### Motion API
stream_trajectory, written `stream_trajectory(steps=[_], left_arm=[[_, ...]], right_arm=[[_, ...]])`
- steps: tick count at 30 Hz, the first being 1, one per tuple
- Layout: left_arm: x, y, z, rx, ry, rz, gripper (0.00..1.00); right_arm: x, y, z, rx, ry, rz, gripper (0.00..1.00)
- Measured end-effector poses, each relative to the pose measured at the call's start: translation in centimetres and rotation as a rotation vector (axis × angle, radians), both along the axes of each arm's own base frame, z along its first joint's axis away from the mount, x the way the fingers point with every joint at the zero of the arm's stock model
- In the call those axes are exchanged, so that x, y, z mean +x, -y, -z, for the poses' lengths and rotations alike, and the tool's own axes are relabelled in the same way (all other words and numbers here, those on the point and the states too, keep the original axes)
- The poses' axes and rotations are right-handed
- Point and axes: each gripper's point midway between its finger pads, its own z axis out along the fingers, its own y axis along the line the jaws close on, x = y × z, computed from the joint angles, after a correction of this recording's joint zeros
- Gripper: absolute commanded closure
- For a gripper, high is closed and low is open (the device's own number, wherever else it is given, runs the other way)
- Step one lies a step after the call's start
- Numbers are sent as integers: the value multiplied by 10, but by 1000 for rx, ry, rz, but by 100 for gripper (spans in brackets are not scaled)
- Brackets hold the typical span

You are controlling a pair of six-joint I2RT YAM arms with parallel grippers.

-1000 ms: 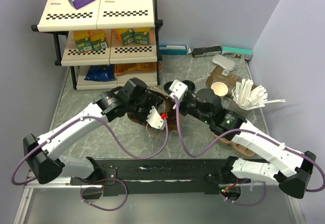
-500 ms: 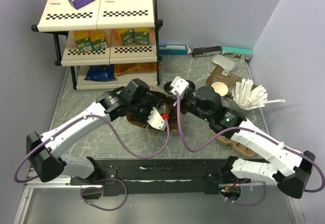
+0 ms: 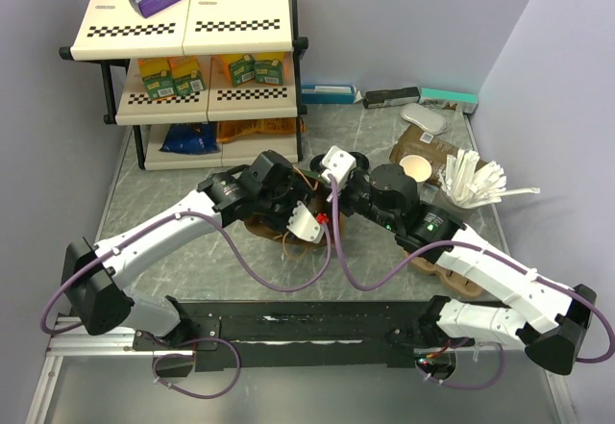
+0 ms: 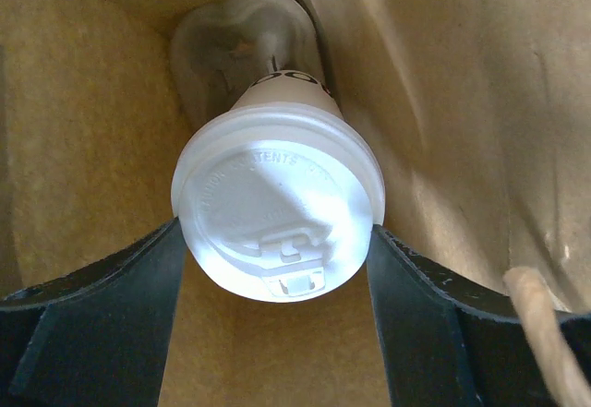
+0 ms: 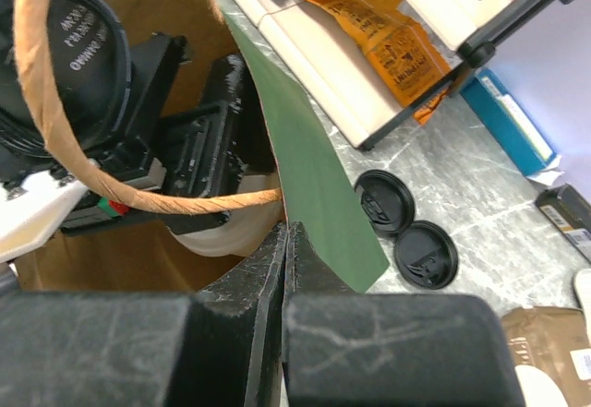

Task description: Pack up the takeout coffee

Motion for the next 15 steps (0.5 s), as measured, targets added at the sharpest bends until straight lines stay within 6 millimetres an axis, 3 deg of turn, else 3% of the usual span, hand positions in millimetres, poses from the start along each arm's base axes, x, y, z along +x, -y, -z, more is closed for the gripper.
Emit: stream_trajectory(steps=[7, 15], left_arm=[[3, -17, -3, 7, -21, -47, 99], [5, -54, -31, -42, 8, -105, 99]], right_arm=[[3, 2, -2, -20, 30, -1, 100], [11, 9, -1, -27, 35, 22, 100]])
